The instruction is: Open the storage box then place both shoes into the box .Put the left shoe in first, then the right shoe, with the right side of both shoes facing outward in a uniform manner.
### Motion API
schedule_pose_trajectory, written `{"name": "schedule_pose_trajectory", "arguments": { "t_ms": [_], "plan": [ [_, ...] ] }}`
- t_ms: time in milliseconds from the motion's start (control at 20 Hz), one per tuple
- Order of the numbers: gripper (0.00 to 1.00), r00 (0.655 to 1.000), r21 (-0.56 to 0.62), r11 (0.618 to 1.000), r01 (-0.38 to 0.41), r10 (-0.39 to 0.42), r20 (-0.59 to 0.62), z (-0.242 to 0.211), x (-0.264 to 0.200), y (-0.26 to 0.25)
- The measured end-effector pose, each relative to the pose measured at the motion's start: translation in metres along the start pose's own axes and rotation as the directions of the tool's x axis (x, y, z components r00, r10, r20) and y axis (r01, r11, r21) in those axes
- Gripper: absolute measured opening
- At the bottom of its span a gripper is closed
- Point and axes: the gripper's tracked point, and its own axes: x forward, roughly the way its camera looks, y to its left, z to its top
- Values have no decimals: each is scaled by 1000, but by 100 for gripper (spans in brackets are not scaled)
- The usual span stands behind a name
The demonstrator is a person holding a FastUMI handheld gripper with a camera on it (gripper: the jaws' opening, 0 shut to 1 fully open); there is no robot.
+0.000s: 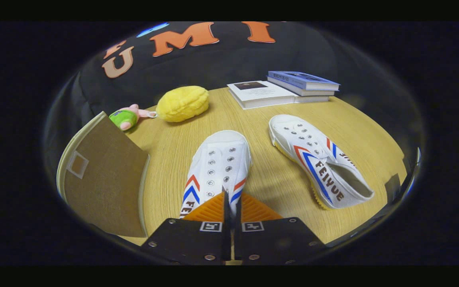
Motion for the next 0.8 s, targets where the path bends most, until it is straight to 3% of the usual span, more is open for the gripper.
{"name": "schedule_pose_trajectory", "arguments": {
  "t_ms": [50, 250, 500, 800],
  "plan": [
    [1, 1000, 30, 1000, -9, 9, 5, 2, 0, 1],
    [0, 999, -5, 1000, 4, -4, 33, 17, -18, 1],
    [0, 996, 70, 996, -61, 56, 66, 48, -47, 16],
    [0, 984, 41, 991, -127, 121, 128, 95, -94, 58]
  ]
}}
